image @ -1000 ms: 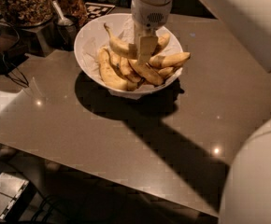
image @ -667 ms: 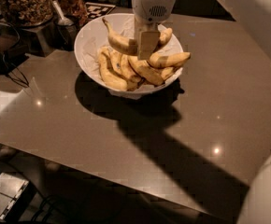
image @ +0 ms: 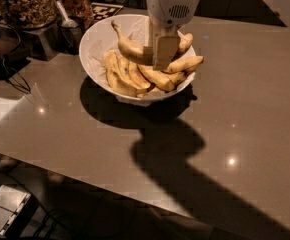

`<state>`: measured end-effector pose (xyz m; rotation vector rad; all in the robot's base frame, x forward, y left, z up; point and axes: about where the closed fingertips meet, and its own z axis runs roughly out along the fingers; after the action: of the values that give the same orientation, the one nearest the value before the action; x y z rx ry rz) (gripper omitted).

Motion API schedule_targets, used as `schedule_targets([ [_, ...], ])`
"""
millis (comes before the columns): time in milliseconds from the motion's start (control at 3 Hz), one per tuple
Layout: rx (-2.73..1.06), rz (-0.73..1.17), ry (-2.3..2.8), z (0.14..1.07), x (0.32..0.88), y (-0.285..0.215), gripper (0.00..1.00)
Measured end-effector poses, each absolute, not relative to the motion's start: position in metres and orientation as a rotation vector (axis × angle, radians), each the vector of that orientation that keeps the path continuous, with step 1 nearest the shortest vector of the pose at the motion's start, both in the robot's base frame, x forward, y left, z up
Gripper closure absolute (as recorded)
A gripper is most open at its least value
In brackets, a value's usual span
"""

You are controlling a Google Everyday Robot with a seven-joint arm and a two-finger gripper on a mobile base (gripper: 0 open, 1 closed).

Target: Pick banana from white bowl

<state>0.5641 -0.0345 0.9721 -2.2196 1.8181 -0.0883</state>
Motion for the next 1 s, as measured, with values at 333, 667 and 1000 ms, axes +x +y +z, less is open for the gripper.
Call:
schedule_targets([
  [333, -2.198, -0.037, 1.878, 0.97, 0.539, -0.046, 1.0],
  [667, -2.151, 0.007, 1.962, 0.968, 0.51, -0.059, 1.0],
  [1000, -2.101, 0.035, 2.032, 0.966, 0.486, -0.07, 1.0],
])
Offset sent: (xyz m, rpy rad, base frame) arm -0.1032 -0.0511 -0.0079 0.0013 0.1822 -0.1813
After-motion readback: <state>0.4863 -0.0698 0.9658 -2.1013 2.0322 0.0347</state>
